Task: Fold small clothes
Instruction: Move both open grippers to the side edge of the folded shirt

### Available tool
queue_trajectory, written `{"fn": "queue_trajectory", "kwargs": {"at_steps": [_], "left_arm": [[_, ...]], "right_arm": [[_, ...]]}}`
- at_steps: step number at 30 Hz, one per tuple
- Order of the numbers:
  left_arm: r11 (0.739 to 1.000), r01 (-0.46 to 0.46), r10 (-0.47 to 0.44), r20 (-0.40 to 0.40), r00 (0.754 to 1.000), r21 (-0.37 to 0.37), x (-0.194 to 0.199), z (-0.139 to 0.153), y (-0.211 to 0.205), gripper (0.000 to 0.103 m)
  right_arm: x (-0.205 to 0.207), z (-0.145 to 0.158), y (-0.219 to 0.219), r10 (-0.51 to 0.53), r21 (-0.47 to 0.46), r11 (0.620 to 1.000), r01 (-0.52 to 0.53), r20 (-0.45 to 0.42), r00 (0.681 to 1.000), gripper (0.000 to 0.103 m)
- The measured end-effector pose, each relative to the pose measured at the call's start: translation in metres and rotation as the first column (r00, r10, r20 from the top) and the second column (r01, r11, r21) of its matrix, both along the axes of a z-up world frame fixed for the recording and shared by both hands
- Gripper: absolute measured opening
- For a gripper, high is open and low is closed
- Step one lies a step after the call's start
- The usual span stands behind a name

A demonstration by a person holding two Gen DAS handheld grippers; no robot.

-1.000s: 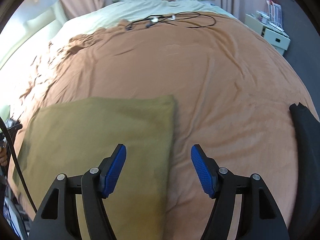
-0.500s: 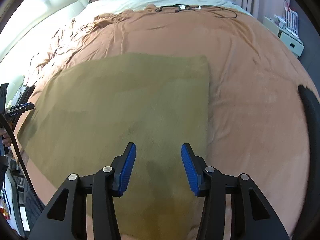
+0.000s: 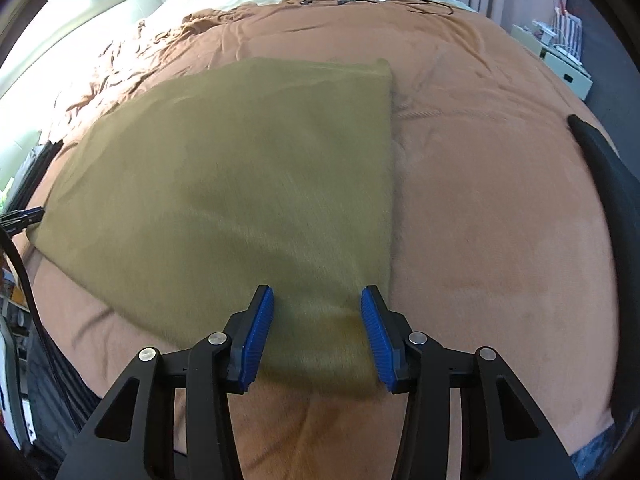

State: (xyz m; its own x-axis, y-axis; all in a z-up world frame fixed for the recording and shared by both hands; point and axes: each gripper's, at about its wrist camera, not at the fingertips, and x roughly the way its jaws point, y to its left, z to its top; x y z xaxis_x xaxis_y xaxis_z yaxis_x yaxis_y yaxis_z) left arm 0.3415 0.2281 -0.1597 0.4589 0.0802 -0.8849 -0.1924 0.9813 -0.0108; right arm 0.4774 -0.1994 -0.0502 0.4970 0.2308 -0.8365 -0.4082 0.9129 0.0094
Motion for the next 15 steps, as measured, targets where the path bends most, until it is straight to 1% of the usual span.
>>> {"fn": "queue_trajectory", "kwargs": {"at_steps": [3, 7, 10, 13, 15], "left_arm": [[1.000, -0.004, 0.004, -0.005, 1.000, 0.000, -0.012, 0.002, -0.002, 0.030], [0.999, 0.000, 0.000, -0.019, 1.000, 0.036, -0.027, -0.004, -0.009, 0.030], [0.998, -0.051, 0.052, -0.031, 0.998, 0.042, -0.036, -0.006, -0.001, 0.030], [0.997, -0.082, 0.082, -0.021, 0.996, -0.015, -0.047, -0.007, 0.008, 0.030], [0.993, -0.106, 0.105, -0.011, 0.994, -0.045, -0.055, -0.003, 0.014, 0.030]], "right_arm": [[-0.011, -0.007, -0.006, -0.013, -0.018, 1.000, 0.013, -0.019, 1.000, 0.044], [-0.023, -0.008, -0.017, -0.039, 0.026, 0.999, 0.039, -0.032, 0.999, 0.044], [-0.031, -0.006, -0.028, -0.063, 0.031, 0.997, 0.064, -0.041, 0.997, 0.042], [-0.037, -0.003, -0.036, -0.082, 0.028, 0.996, 0.084, -0.046, 0.996, 0.039], [-0.044, 0.003, -0.047, -0.107, 0.076, 0.991, 0.110, -0.049, 0.993, 0.039]]}}
